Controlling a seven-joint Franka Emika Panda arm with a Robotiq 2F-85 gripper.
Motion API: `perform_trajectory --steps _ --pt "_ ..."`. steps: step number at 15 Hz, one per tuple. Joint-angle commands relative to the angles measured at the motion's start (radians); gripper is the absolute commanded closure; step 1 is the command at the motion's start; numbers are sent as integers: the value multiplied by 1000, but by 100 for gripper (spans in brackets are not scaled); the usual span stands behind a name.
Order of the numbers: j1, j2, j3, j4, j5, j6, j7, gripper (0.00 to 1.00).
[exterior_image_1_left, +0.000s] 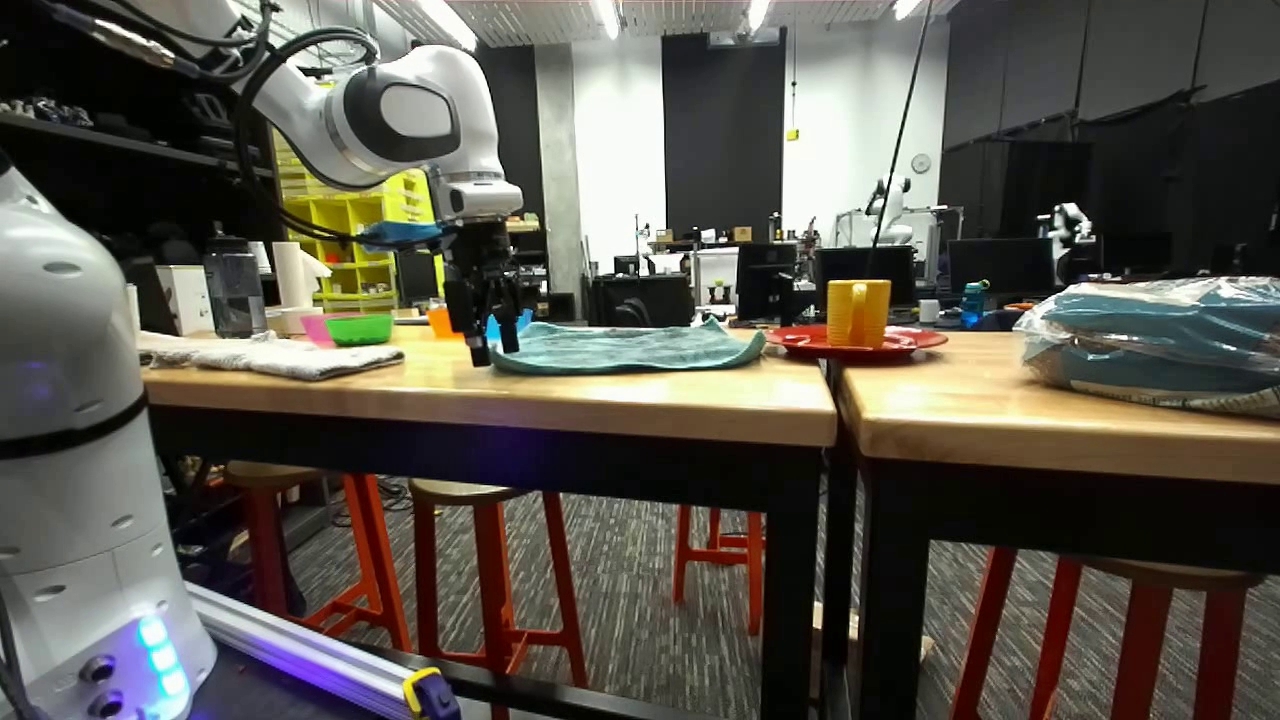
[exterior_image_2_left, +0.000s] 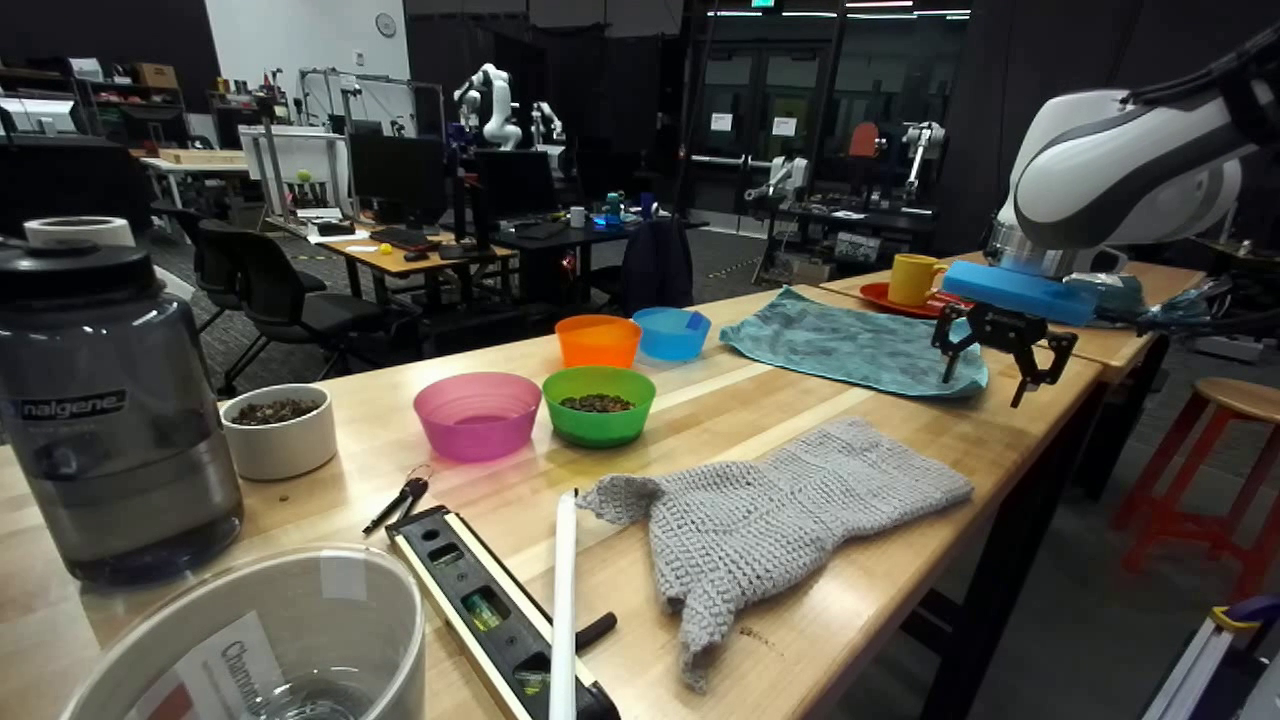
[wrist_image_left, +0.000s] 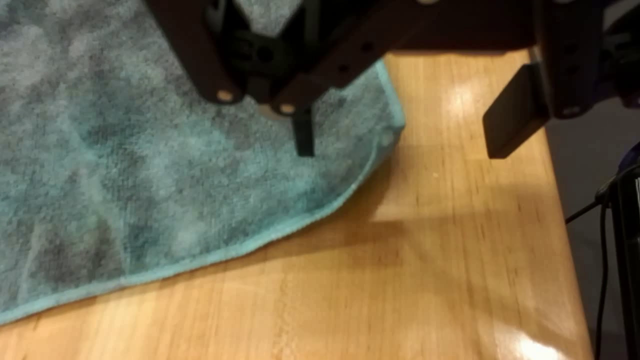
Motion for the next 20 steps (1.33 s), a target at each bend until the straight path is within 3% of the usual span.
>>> perform_trajectory --steps 1,8,18,20 --pt "27 -8 -9 -7 21 5 12 46" --pt "58 -47 0 -19 8 -13 -1 100" --pt "69 -221 -5 -94 14 -152 -60 100" --pt "67 -226 -2 -51 15 -205 -67 100"
